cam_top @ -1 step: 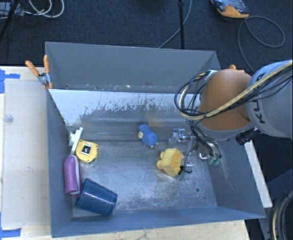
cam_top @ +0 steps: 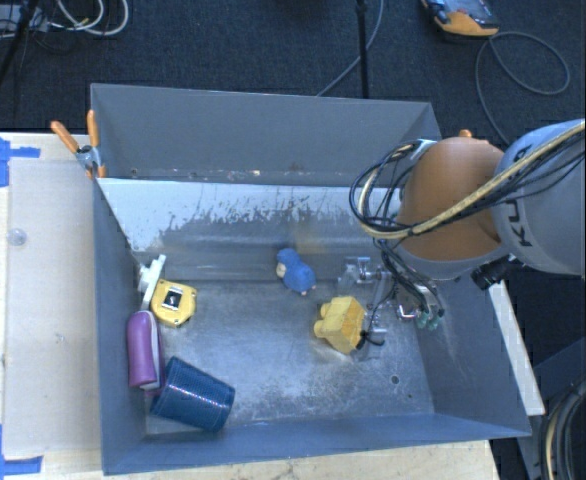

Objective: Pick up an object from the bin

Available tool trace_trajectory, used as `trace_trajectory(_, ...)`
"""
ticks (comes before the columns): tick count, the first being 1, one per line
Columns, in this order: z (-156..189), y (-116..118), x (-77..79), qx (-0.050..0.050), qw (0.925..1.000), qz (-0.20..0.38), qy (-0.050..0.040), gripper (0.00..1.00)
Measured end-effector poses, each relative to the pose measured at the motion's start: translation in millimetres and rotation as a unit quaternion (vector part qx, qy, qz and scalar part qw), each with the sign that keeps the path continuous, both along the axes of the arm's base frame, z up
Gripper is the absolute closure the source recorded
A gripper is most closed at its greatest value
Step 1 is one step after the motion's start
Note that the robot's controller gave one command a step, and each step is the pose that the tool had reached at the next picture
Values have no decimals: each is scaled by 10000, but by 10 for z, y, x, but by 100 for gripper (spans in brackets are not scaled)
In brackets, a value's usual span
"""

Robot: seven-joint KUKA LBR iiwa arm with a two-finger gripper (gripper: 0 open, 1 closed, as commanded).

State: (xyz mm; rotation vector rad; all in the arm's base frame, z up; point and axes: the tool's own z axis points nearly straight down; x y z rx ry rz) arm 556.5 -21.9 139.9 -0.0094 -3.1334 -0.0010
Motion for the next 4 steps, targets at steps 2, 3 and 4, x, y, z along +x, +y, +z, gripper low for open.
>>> trace_trajectory(2, -637, -361, 293, 18, 9945, 1046, 26, 100)
trace_trajectory(3, 900, -623, 43, 10, 9973, 732, 4, 100)
trace_trajectory(4, 882, -622, 35, 16, 9973, 730, 23, 100)
